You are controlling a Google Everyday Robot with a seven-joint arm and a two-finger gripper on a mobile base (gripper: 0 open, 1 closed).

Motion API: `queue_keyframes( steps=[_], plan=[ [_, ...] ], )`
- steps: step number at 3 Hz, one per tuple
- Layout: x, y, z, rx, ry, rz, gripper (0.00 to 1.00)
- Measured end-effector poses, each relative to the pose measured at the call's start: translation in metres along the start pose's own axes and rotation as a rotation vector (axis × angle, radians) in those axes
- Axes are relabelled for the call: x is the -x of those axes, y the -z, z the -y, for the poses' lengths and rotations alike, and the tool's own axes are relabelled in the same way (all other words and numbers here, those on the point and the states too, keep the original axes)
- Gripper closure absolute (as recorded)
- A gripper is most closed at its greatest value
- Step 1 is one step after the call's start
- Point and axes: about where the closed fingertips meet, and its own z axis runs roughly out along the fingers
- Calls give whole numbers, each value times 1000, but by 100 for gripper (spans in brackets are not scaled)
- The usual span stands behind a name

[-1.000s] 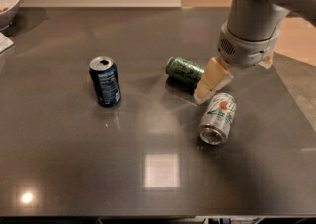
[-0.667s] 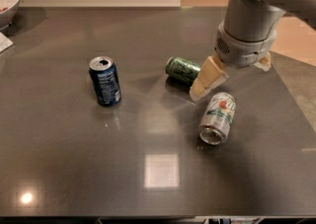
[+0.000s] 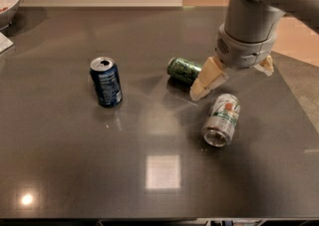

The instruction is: Place 7up can upright

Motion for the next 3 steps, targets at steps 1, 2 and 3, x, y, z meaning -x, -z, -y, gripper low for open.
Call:
queue_keyframes(
  steps=[1, 2, 3],
  plan=[
    [0, -11, -3, 21, -133, -45, 0],
    [-4, -19, -7, 35, -287, -76, 0],
    [-12, -29, -11, 35, -406, -113, 0]
  ],
)
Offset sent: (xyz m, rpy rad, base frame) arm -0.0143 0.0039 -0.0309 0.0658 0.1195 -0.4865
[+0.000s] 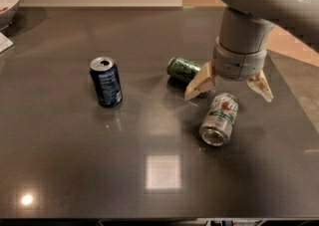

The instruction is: Place 7up can upright

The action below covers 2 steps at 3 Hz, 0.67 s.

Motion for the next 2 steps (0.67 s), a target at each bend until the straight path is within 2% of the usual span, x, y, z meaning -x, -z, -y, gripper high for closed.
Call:
queue_keyframes(
  steps=[1, 2],
  plan=[
    [-7, -15, -1, -6, -80, -40, 0],
    [-12, -26, -4, -9, -119, -70, 18]
  ],
)
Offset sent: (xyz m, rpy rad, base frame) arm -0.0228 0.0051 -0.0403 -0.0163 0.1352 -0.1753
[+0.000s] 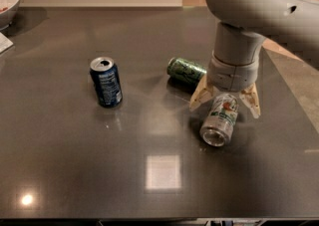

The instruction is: Place 7up can upright

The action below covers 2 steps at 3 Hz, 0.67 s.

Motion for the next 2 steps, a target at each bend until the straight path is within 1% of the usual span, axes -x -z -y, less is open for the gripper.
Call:
queue_keyframes(
  steps=[1, 2],
  plan=[
    [-2, -6, -3, -5, -23, -24, 42],
    [-3, -1, -6, -2, -16, -19, 65]
  ],
)
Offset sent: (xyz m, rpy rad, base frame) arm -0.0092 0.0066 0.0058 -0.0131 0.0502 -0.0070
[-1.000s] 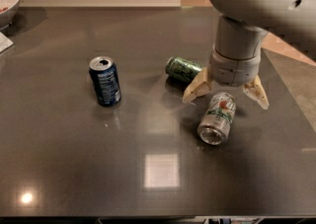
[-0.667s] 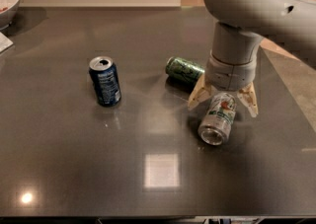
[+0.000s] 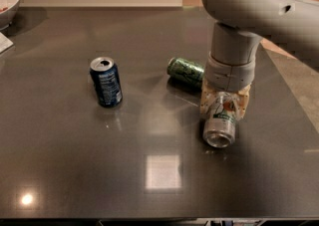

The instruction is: Place 7up can upright

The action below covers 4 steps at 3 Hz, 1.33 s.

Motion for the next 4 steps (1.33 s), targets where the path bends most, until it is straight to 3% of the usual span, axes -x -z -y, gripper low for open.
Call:
queue_keyframes(
  steps=[1, 2, 3, 4],
  plan=[
    [0, 11, -4, -3, 60, 45, 88],
    [4, 33, -11, 12, 194, 165, 100],
    [10, 56, -19, 83, 353, 303, 100],
    [15, 71, -23, 182, 463, 403, 100]
  ],
)
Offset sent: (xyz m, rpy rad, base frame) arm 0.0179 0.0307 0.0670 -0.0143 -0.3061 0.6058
